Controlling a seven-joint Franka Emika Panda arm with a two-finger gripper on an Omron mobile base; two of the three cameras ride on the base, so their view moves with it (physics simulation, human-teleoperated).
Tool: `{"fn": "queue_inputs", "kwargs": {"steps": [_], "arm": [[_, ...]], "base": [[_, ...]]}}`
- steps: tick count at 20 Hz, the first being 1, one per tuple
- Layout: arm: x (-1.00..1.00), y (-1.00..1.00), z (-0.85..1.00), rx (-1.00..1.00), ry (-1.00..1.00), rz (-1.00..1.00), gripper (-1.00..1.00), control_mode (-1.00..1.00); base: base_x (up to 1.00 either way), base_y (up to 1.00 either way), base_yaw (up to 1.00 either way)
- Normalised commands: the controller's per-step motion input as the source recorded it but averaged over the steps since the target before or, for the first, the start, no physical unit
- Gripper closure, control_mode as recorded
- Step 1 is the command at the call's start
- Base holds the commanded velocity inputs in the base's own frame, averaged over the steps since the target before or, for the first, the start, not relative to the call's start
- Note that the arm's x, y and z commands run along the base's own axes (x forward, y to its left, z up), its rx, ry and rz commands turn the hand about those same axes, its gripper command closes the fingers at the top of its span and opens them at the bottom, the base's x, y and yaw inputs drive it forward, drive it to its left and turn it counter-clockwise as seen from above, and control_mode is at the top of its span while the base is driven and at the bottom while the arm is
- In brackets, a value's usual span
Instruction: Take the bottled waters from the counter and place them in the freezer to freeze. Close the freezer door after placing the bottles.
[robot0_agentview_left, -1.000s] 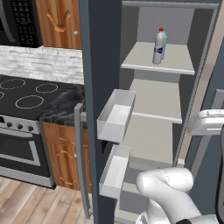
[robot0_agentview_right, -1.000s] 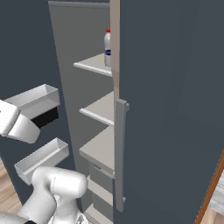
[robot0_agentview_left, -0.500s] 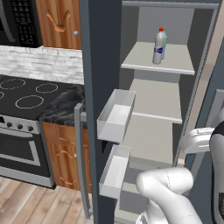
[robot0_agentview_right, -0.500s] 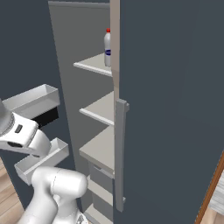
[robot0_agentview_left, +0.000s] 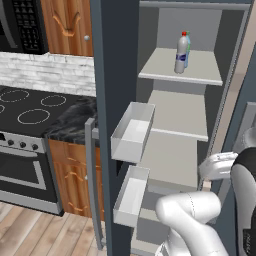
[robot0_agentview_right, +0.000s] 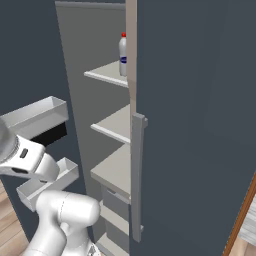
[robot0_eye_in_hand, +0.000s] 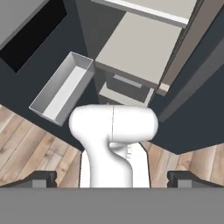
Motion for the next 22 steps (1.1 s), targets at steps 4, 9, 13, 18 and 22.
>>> {"fn": "queue_inputs", "kwargs": {"steps": [4,9,13,18,22], "arm": [[0.23,0.13,-0.14,0.0,0.0,0.0,-1.0,-1.0],[0.16,0.03,-0.16,0.0,0.0,0.0,-1.0,-1.0],[0.01,0.0,-0.11,0.0,0.0,0.0,-1.0,-1.0],[0.0,0.0,-0.09,-0.01,0.0,0.0,-1.0,-1.0],[0.0,0.0,-0.03,-0.01,0.0,0.0,-1.0,-1.0]], "base": [[0.0,0.0,0.0],[0.0,0.0,0.0],[0.0,0.0,0.0],[0.0,0.0,0.0],[0.0,0.0,0.0]]}}
